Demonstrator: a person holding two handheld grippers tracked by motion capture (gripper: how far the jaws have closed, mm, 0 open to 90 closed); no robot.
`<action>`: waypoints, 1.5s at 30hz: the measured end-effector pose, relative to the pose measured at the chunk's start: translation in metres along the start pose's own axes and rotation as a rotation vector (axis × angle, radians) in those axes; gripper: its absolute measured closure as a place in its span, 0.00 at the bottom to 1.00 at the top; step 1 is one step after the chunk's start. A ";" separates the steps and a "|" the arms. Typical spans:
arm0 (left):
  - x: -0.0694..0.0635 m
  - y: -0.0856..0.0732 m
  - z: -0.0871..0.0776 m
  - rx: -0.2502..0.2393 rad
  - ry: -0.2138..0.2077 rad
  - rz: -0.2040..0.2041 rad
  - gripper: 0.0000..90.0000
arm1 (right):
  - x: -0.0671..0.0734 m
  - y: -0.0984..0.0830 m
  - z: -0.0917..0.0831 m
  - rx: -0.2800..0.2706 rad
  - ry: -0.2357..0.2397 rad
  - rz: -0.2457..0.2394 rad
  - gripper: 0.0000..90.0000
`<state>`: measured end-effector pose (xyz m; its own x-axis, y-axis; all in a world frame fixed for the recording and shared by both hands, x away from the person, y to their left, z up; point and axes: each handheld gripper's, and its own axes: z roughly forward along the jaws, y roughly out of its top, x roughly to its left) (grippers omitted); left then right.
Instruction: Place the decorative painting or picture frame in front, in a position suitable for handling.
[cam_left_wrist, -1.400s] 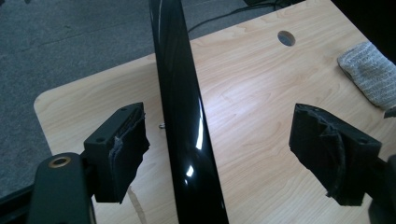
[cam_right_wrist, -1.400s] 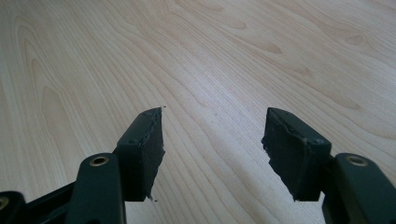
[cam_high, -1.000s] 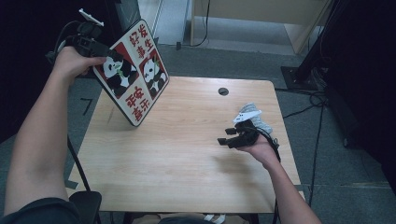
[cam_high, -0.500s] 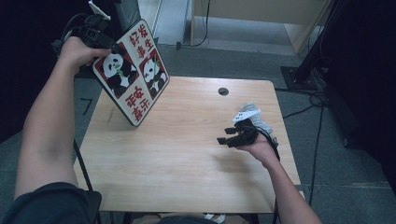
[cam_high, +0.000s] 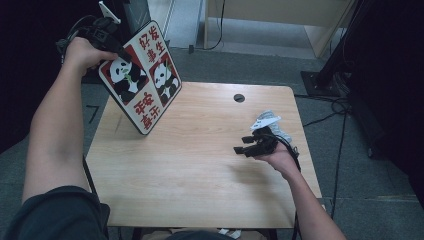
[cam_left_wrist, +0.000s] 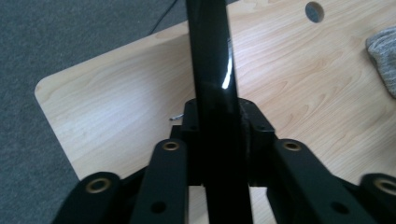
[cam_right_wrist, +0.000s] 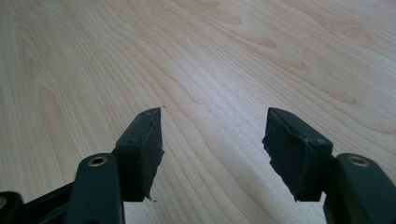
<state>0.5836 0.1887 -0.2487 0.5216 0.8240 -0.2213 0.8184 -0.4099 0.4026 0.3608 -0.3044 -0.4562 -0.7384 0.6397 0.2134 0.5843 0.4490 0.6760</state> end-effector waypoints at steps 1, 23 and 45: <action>0.000 0.000 0.001 0.006 -0.007 -0.007 0.85 | 0.000 0.000 0.000 0.000 0.000 0.000 0.42; -0.019 0.009 -0.004 0.015 -0.002 -0.064 0.90 | -0.004 -0.002 -0.003 -0.007 -0.015 0.021 0.42; -0.104 0.002 -0.033 0.010 -0.072 0.168 0.90 | -0.006 -0.004 -0.001 0.009 -0.025 0.019 0.42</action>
<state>0.5227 0.1153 -0.1956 0.6666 0.7137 -0.2152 0.7208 -0.5434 0.4303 0.3625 -0.3102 -0.4595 -0.7188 0.6632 0.2085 0.6011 0.4423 0.6656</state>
